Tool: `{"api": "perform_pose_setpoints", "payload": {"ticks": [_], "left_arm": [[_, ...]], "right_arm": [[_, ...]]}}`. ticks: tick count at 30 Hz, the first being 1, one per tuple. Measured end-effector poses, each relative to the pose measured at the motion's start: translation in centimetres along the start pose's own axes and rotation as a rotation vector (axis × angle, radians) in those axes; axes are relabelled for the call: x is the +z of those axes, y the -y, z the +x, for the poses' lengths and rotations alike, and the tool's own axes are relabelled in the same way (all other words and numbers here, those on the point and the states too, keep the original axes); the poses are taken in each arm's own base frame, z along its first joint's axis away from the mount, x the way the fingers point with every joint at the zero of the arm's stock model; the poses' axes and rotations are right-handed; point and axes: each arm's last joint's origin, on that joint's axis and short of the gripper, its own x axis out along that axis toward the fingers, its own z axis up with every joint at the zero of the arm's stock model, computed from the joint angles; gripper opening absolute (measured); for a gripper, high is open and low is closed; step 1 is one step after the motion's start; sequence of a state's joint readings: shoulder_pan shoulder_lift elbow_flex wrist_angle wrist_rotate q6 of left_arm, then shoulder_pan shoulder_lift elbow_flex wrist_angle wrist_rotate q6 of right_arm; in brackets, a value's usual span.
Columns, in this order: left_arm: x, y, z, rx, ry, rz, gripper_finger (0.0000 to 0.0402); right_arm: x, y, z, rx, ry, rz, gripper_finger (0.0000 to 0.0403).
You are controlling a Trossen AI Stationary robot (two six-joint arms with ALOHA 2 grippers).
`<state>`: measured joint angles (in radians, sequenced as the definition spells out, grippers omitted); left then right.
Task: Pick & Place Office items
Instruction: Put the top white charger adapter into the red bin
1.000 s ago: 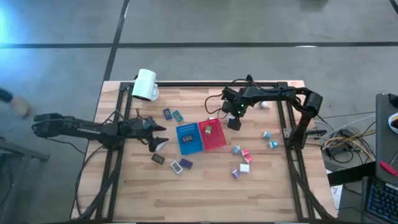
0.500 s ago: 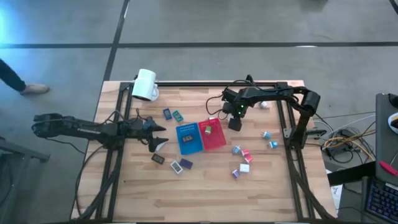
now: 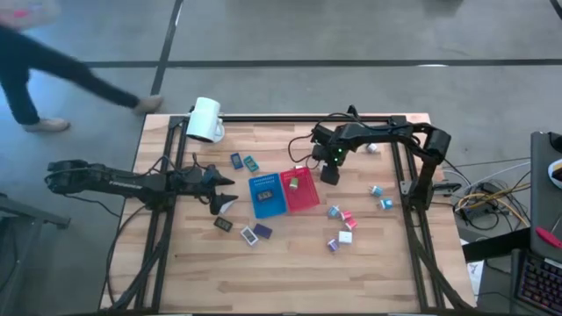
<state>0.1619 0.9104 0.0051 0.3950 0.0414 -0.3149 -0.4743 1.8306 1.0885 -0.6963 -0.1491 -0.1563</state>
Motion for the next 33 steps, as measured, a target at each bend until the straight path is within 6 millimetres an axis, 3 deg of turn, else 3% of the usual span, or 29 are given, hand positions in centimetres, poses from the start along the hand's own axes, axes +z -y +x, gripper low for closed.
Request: {"api": "perform_pose_setpoints", "payload": {"ticks": [3, 11, 19, 25, 33], "left_arm": [[0.0, 0.0, 0.0, 0.001, -0.004, 0.000, 0.0330], [-0.1, 0.0, 0.0, 0.003, -0.010, 0.000, 0.0330], [-0.1, 0.0, 0.0, 0.005, -0.014, -0.001, 0.0330], [-0.1, 0.0, 0.0, 0.005, -0.014, -0.001, 0.0330], [-0.1, 0.0, 0.0, 0.004, -0.013, 0.000, 0.0330]], "right_arm": [[0.1, -0.1, -0.9, -0.015, 0.008, -0.008, 0.0155], [0.8, -1.0, -6.2, -0.061, 0.109, -0.035, 0.0155], [0.3, -3.9, -10.5, -0.007, 0.264, -0.119, 0.0155], [0.5, -6.9, -10.8, 0.047, 0.323, -0.215, 0.0155], [1.3, -9.6, -9.4, 0.124, 0.308, -0.264, 0.0155]]}}
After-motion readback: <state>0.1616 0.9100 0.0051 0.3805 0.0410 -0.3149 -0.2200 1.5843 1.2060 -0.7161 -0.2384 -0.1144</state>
